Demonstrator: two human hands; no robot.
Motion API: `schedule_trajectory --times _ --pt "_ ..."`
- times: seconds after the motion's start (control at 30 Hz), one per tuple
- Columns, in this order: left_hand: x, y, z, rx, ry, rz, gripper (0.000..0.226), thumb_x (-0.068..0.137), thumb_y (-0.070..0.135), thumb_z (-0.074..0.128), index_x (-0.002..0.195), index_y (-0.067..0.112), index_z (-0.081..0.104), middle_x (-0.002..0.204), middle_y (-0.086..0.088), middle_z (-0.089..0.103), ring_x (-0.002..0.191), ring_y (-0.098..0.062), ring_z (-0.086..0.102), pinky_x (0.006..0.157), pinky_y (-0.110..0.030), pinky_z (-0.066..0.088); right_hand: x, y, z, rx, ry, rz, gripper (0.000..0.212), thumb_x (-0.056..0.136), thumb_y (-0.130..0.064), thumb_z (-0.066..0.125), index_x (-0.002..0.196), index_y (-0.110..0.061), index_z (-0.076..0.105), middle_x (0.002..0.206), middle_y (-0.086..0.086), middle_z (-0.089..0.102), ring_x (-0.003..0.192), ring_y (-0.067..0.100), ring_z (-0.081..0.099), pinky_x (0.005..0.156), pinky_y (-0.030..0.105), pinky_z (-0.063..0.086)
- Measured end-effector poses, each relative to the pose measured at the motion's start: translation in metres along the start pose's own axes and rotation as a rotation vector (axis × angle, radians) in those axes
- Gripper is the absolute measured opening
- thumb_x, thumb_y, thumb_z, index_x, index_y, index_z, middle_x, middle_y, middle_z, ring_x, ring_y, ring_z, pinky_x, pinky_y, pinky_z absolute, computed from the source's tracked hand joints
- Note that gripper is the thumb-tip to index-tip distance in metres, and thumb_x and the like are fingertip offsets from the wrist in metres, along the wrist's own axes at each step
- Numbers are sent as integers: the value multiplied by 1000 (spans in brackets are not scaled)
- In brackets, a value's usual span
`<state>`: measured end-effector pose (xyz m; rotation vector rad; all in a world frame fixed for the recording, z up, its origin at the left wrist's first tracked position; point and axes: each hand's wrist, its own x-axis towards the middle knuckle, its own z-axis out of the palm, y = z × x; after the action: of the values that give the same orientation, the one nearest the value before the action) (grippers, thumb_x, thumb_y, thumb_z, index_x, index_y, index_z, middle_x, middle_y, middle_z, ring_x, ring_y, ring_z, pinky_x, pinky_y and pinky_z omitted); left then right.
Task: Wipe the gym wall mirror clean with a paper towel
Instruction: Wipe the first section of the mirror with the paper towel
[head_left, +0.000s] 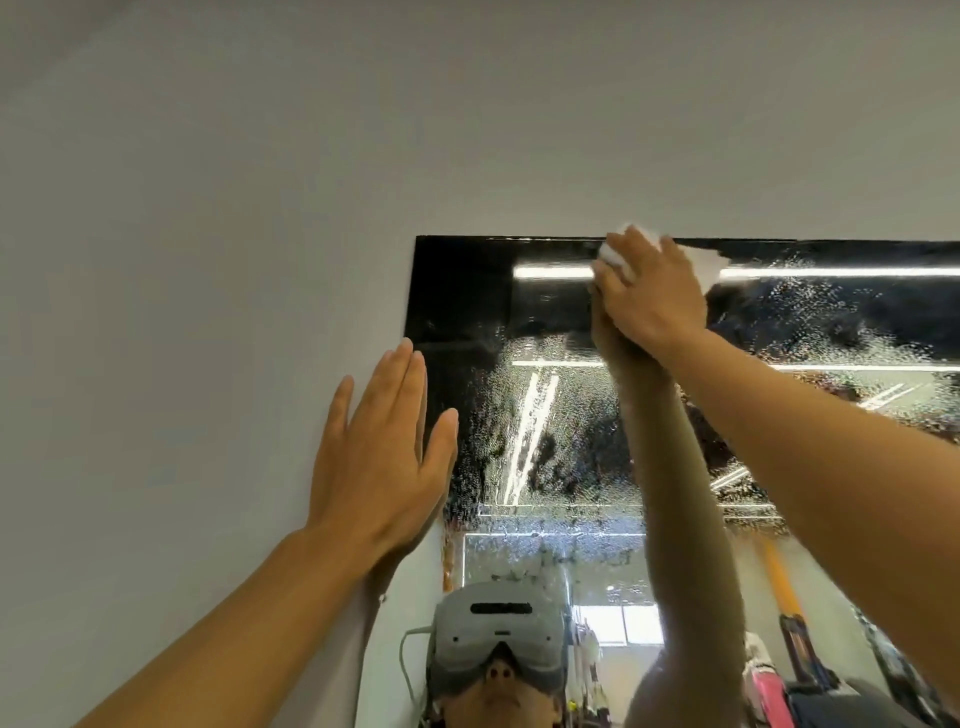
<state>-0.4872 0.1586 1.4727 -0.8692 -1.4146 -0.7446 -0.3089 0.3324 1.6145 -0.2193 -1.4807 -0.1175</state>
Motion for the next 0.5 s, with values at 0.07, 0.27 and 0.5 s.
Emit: schedule_trajectory --times 0.07,0.27,0.5 --pt "0 0 -1 6 -10 -2 84 83 68 -10 157 28 -9 160 17 -18 143 5 -22 120 -28 -18 -5 -37 19 56 -67 -89 44 105 -39 40 148 -32 42 155 11 35 143 34 31 113 46 32" --pt "0 15 -5 -34 1 -69 78 90 61 5 159 26 -5 167 9 -7 148 1 -12 122 -30 -12 -41 -117 53 -38 -244 -489 47 109 -37 29 153 -23 36 164 -1 24 153 27 11 121 37 10" --pt "7 31 8 0 34 -113 83 88 62 3 159 20 -10 166 4 -17 145 -4 -23 118 -26 -15 9 30 -17 -65 42 -132 35 106 -20 37 136 -13 55 140 12 48 131 36 42 106 48 37"
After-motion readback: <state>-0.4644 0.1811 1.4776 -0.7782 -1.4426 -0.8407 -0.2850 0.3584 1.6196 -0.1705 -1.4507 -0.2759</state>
